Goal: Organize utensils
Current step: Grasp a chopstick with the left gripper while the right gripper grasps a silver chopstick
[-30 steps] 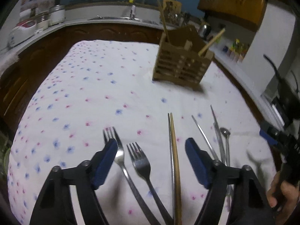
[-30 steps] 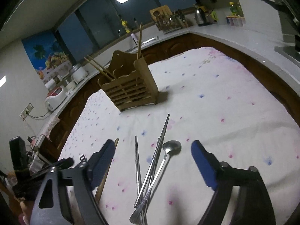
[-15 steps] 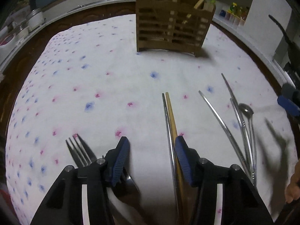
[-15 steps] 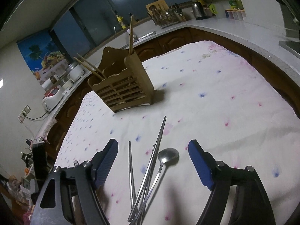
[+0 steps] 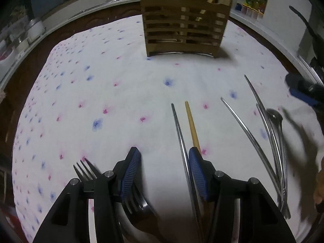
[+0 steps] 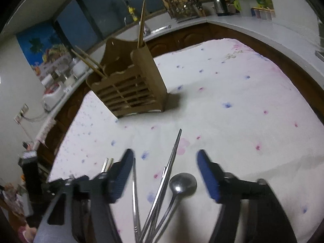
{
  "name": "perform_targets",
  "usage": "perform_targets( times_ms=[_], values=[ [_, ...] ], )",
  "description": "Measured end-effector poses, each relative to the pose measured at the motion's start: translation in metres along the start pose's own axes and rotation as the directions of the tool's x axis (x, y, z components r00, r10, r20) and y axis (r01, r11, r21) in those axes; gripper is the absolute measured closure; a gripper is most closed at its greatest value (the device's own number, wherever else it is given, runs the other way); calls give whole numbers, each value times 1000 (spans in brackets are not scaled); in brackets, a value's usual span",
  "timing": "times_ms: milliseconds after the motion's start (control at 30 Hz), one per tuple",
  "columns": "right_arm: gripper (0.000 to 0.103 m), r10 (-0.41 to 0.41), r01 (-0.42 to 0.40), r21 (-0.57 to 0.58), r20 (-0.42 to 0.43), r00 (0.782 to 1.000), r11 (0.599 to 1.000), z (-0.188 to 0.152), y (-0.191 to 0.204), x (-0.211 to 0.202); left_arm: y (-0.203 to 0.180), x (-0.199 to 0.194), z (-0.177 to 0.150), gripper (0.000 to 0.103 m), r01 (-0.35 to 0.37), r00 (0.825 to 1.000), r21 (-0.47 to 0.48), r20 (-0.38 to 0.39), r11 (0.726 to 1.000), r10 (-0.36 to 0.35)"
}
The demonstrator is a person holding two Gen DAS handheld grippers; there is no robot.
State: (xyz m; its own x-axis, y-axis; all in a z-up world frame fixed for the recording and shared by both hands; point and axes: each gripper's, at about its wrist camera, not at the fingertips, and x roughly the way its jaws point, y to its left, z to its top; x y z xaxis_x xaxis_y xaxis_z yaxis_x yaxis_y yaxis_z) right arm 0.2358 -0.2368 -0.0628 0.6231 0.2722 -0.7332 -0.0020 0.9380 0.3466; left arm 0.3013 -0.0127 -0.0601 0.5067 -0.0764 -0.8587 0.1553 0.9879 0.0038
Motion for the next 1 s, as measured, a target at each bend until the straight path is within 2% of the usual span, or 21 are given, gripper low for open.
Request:
perform_targets(
  times_ms=[100, 333, 400, 600, 667, 700, 733, 767, 800, 867, 1000],
  values=[
    [65, -35, 33, -38, -49, 998, 999, 3, 3, 18, 6, 2, 6, 59, 16, 1000, -24, -5, 1000, -16],
    [69, -87, 78, -72, -137, 987, 994, 11, 3, 55, 13, 12, 22, 61, 66, 997, -37, -31, 997, -67],
    [73, -104, 92, -81, -160, 982, 992, 11, 2, 64, 12, 14, 25, 63, 61, 998, -21, -34, 998, -61],
    [72, -156, 132, -146, -164, 974, 980, 14, 12, 75, 0, 21, 28, 69, 15, 999, 49, -30, 999, -14],
    [73, -183, 152, -183, -167, 969, 971, 14, 18, 77, -5, 22, 30, 79, 19, 999, 61, -32, 998, -17],
    [76, -193, 159, -196, -165, 967, 968, 13, 19, 77, -8, 23, 30, 82, 23, 999, 72, -32, 997, -21],
    [79, -199, 165, -202, -163, 966, 965, 13, 19, 77, -11, 24, 31, 90, 26, 999, 84, -30, 996, -24],
    [86, -209, 175, -206, -158, 965, 963, 13, 19, 77, -13, 24, 31, 96, 34, 999, 93, -29, 995, -31],
    [93, -202, 170, -191, -158, 967, 967, 14, 16, 76, -15, 23, 30, 96, 34, 999, 98, -27, 995, -31],
    [94, -166, 142, -146, -171, 971, 979, 17, 9, 75, -13, 23, 30, 97, 37, 999, 97, -22, 995, -35],
    [96, -79, 69, -63, -173, 982, 996, 20, 3, 67, 0, 21, 32, 100, 87, 996, 39, -28, 995, -86]
  ],
)
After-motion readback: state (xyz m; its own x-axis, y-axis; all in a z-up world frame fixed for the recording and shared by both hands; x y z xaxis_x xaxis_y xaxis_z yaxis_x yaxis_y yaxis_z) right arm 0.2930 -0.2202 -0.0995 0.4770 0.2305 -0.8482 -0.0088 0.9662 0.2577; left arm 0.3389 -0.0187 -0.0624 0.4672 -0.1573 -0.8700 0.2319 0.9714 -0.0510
